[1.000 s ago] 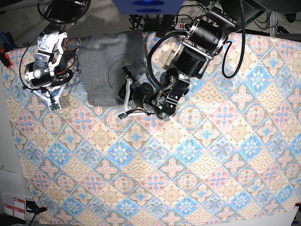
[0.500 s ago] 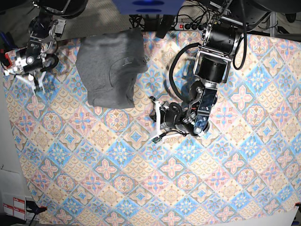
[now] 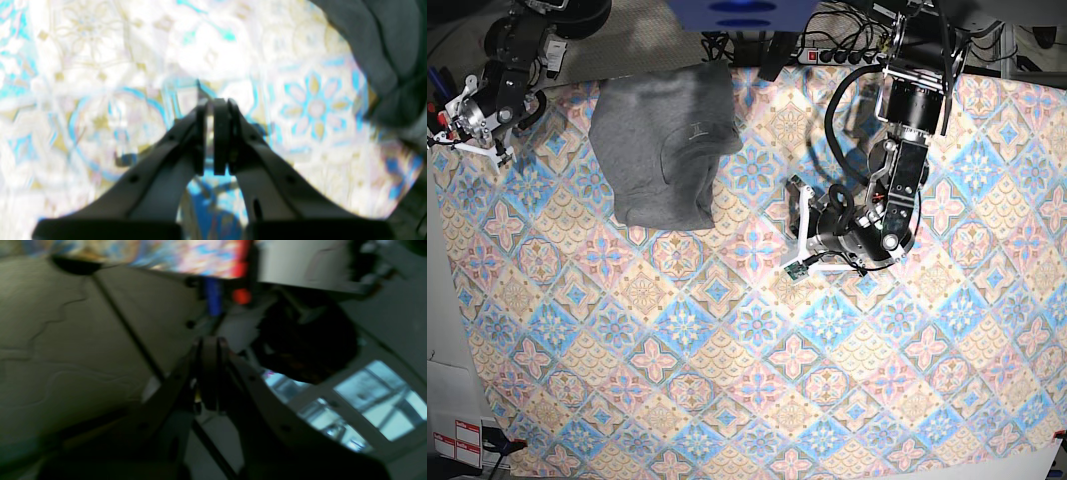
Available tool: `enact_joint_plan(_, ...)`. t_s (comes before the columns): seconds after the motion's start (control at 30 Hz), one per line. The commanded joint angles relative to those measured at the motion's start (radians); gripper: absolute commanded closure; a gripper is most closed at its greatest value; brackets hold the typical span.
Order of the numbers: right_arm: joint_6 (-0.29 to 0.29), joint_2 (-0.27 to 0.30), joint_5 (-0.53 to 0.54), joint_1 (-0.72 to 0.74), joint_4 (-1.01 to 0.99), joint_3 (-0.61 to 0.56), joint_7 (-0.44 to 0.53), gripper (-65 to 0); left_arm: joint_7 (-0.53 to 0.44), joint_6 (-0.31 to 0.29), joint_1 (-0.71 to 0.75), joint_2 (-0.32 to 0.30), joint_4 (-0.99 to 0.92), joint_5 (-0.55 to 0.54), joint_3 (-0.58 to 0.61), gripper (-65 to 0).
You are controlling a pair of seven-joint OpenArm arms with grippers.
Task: Fold the T-shirt properly
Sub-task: 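Pat and square the folded bundle with both grippers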
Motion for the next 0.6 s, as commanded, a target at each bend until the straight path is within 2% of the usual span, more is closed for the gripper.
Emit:
enact_joint_plan(0.0, -0.004, 0.004, -0.024, -0.017, 0.018, -0.009, -0.008, -0.1, -0.003, 0.005, -0.014, -0.005, 0.039, -0.005, -0.005, -3.1)
enact_joint_plan(0.1, -0.004, 0.006, -0.05, -0.079, 0.021, -0.101, -0.008, -0.2, 0.008, 0.005, 0.001, -0.032, 0.053, -0.013, -0.005, -3.1)
enact_joint_plan(0.2, -0.004, -0.003, -0.128, -0.082, 0.022, -0.159, -0.008, -0.2, 0.005, 0.005, 0.027, -0.04, 0.053, -0.008, -0.006, -3.1)
enact_joint_plan(0.57, -0.004, -0.046, -0.133, 0.013, 0.015, -0.389, -0.008, -0.2, 0.005, 0.005, 0.112, -0.04, 0.053, -0.007, -0.006, -3.1)
